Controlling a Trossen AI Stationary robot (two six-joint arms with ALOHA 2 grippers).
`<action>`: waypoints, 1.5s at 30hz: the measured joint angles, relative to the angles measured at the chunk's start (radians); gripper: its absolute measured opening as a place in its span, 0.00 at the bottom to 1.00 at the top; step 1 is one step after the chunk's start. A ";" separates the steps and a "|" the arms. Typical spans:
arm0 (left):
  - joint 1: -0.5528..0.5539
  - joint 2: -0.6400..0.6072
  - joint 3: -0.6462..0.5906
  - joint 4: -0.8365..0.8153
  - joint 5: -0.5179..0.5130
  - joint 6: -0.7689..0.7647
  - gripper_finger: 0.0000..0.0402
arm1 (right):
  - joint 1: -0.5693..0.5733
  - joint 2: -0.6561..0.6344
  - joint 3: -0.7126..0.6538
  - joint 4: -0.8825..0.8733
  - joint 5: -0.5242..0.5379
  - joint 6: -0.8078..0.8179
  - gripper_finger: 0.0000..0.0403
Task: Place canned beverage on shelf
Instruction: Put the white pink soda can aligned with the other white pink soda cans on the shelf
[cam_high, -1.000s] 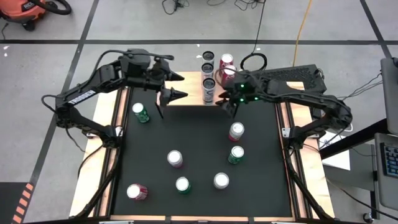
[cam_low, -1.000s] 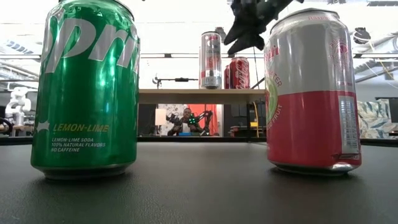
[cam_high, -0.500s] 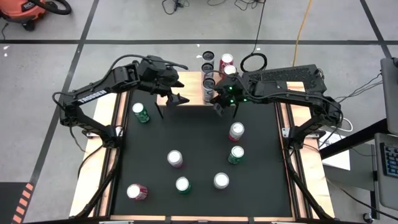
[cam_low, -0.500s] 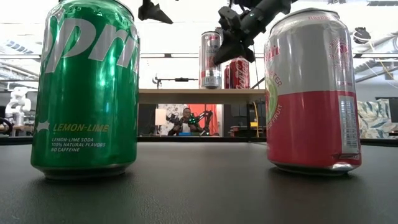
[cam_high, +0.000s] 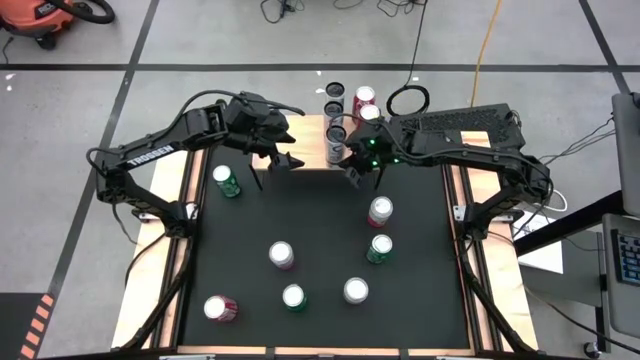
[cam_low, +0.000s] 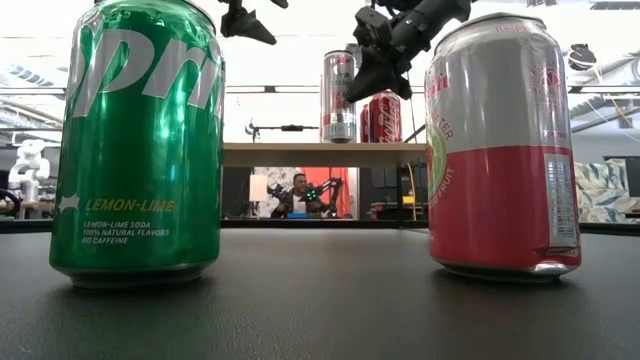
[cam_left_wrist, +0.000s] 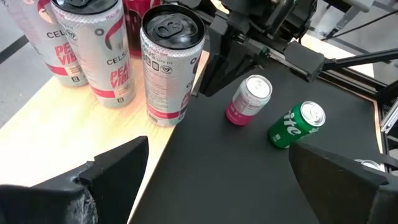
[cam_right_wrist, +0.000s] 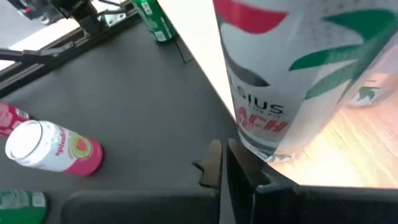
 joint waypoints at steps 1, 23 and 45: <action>0.000 0.000 0.000 0.000 0.000 0.000 0.96 | -0.001 0.000 0.000 0.000 0.007 -0.009 0.00; 0.000 0.000 0.000 0.004 0.000 -0.009 0.96 | -0.008 0.011 0.000 0.058 0.053 -0.056 0.00; 0.000 -0.001 0.001 0.004 0.000 -0.026 0.96 | -0.040 0.011 0.000 0.066 0.053 -0.135 0.00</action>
